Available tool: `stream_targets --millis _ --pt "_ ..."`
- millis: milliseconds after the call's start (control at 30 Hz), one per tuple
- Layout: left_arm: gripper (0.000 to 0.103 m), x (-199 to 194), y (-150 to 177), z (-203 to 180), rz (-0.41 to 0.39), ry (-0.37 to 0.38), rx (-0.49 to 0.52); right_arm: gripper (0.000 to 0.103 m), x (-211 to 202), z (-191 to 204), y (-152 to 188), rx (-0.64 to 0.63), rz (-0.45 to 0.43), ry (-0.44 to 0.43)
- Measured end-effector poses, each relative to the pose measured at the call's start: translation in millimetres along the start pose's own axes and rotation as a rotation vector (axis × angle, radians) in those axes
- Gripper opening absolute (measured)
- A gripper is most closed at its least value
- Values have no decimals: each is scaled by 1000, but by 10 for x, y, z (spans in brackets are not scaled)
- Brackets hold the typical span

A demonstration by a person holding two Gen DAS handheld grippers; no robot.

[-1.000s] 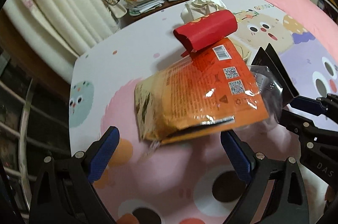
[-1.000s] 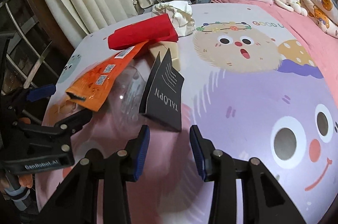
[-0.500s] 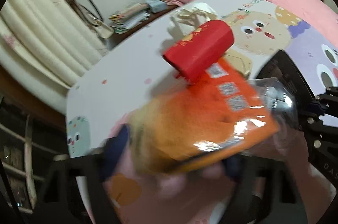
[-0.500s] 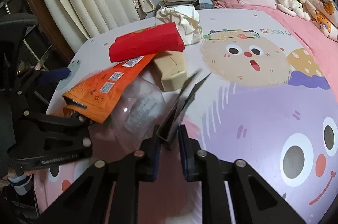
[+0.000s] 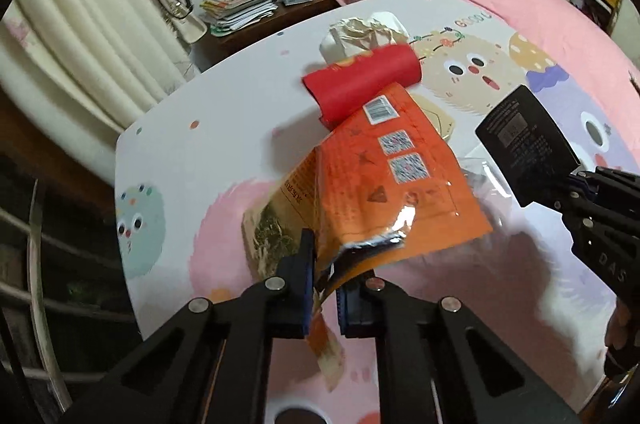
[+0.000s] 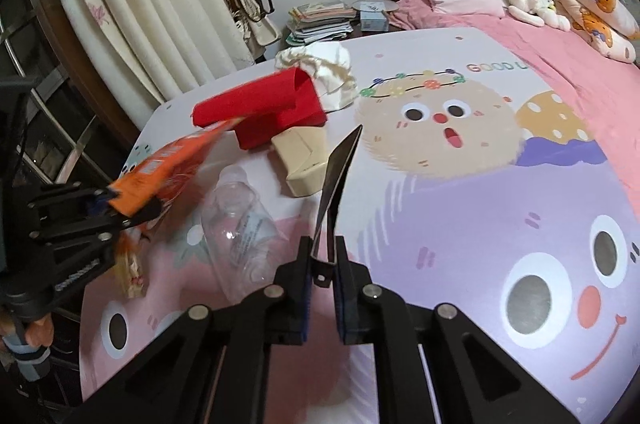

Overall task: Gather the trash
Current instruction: 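Grasp the orange snack bag with the left tool while the right tool grasps the black card, then carry the orange bag and black card down over the blue bin and open both tools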

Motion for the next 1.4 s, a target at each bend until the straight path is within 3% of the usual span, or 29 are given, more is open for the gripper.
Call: stream_targets --millis 367,800,967,1167,1400 --pt "5 -724 470 -455 -43 55 -179 8 -611 -281 316 -38 -19 -71" --pt "5 -1310 1516 -2017 -106 144 -409 8 -1704 -976 1380 -248 -6 -213" --pt "5 -1260 2029 -2611 -47 179 -442 9 -1953 -1262 1875 -303 34 -240" --pt "5 -1053 2602 -3205 83 206 -444 9 -2072 -1505 2546 -315 134 -265" --pt "6 -583 3173 -3570 214 221 -423 9 -1787 -1584 3359 -302 286 -253"
Point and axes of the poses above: each gripper's, at about its wrist camera, not at the fingertips, and x roughly the way its jaws point, z to its left, y to its underside, the point moved 8 cm from there along x, roughly the way its jaws point, and after that the axes turned 14 degrees about y, right-handed, at the moved point
